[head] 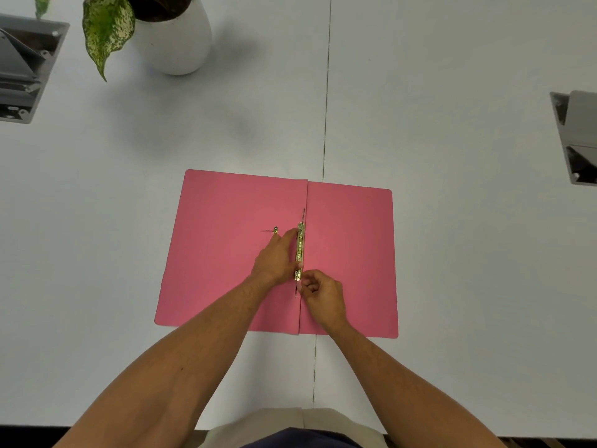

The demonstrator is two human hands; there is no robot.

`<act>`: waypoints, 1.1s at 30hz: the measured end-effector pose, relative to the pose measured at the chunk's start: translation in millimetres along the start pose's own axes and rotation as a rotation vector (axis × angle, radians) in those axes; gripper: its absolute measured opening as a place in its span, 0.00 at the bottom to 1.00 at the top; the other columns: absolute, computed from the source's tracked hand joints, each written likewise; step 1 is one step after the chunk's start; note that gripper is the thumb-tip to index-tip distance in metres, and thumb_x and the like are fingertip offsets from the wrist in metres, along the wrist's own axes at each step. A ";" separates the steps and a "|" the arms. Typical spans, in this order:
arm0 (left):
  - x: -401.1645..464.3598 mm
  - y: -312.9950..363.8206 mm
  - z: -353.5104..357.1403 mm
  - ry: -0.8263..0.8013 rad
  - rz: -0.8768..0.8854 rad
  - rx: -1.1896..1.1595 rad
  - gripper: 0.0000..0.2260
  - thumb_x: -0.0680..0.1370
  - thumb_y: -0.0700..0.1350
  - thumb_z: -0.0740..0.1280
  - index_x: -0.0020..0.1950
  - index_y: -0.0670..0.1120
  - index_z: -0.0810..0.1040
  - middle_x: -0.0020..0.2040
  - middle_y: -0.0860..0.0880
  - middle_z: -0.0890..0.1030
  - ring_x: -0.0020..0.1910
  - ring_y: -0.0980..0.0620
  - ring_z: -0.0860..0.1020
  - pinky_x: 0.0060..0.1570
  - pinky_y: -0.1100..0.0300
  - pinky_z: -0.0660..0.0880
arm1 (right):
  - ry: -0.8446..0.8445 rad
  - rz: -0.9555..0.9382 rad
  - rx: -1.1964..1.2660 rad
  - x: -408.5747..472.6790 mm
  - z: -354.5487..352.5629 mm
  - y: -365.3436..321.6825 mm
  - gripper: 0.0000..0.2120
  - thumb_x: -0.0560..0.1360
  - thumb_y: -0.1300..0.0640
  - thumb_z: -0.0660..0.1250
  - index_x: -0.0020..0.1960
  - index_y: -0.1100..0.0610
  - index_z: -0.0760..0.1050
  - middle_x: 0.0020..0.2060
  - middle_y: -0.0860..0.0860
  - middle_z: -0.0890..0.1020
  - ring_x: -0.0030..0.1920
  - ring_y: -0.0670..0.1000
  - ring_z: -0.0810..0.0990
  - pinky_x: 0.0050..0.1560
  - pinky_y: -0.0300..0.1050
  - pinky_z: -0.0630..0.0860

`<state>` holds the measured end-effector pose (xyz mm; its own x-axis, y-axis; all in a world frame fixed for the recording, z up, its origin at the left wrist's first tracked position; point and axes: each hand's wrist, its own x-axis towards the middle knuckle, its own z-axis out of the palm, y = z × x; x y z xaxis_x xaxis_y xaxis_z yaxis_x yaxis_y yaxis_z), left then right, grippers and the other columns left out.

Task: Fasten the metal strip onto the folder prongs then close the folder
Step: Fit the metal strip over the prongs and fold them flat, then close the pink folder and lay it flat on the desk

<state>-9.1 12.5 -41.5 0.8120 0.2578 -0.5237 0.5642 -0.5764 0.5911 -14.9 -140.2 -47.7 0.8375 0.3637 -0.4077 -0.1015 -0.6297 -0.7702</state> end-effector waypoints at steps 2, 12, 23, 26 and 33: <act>-0.3 0.1 -1.2 -0.008 0.010 -0.015 0.38 0.70 0.44 0.74 0.76 0.55 0.59 0.57 0.42 0.73 0.51 0.42 0.78 0.50 0.48 0.77 | -0.009 0.001 0.000 0.0 -0.5 0.7 0.11 0.72 0.69 0.68 0.50 0.56 0.81 0.35 0.46 0.81 0.35 0.40 0.78 0.40 0.29 0.77; -25.5 -26.3 -21.0 0.399 -0.104 -0.170 0.20 0.76 0.42 0.65 0.68 0.49 0.71 0.46 0.48 0.78 0.43 0.47 0.77 0.48 0.51 0.76 | -0.001 -0.149 -0.209 -0.3 -10.3 7.2 0.15 0.75 0.62 0.66 0.61 0.54 0.77 0.50 0.50 0.81 0.49 0.48 0.77 0.52 0.40 0.75; -46.7 -90.0 -49.3 0.615 -0.622 -0.089 0.50 0.62 0.65 0.75 0.75 0.45 0.58 0.76 0.40 0.60 0.77 0.40 0.56 0.71 0.38 0.55 | -0.215 -0.209 -0.738 8.8 -7.2 -0.8 0.24 0.79 0.47 0.57 0.74 0.43 0.59 0.78 0.50 0.56 0.78 0.53 0.48 0.71 0.72 0.42; -45.9 -91.4 -49.4 0.593 -0.622 -0.100 0.51 0.61 0.64 0.76 0.75 0.46 0.57 0.76 0.39 0.60 0.77 0.40 0.56 0.72 0.38 0.55 | -0.211 -0.179 -0.766 7.9 -11.1 -3.5 0.24 0.78 0.45 0.53 0.74 0.41 0.57 0.78 0.49 0.55 0.78 0.53 0.47 0.68 0.76 0.42; -40.8 -83.0 -53.8 0.631 -0.587 -0.155 0.46 0.63 0.57 0.79 0.74 0.44 0.61 0.72 0.38 0.64 0.72 0.36 0.62 0.68 0.39 0.62 | -0.139 -0.109 -0.750 5.8 -26.3 2.0 0.24 0.77 0.45 0.54 0.73 0.38 0.56 0.78 0.49 0.56 0.78 0.52 0.49 0.68 0.76 0.45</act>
<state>-81.0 91.4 -36.2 0.2890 0.8872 -0.3596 0.8938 -0.1154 0.4334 3.8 -157.3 -38.7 0.7418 0.5019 -0.4447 0.4104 -0.8643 -0.2908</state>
